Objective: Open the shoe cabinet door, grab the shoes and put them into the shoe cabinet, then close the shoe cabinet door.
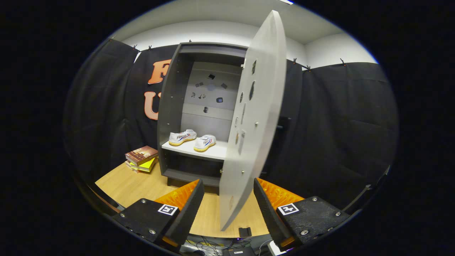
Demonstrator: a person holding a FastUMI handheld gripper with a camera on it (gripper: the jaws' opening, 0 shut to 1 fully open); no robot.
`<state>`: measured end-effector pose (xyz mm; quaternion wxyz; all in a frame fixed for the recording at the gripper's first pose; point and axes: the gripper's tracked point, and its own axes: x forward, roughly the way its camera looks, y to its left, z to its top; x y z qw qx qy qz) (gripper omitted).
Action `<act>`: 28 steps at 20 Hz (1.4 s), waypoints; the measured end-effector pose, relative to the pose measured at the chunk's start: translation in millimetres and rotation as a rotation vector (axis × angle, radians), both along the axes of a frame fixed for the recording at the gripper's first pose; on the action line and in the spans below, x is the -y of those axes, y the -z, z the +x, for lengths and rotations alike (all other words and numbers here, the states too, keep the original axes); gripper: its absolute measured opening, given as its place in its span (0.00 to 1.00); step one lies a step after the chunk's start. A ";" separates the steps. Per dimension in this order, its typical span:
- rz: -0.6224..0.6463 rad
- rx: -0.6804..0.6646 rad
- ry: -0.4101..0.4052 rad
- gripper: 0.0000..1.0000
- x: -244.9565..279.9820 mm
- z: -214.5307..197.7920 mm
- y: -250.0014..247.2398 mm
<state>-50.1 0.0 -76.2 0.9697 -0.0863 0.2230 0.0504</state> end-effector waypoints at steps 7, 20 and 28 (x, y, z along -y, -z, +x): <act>-0.055 0.107 0.129 0.87 87.6 36.8 -18.6; -0.068 0.122 -0.039 0.55 53.9 70.9 -21.9; 0.173 0.109 -0.147 0.54 -25.7 63.0 -17.5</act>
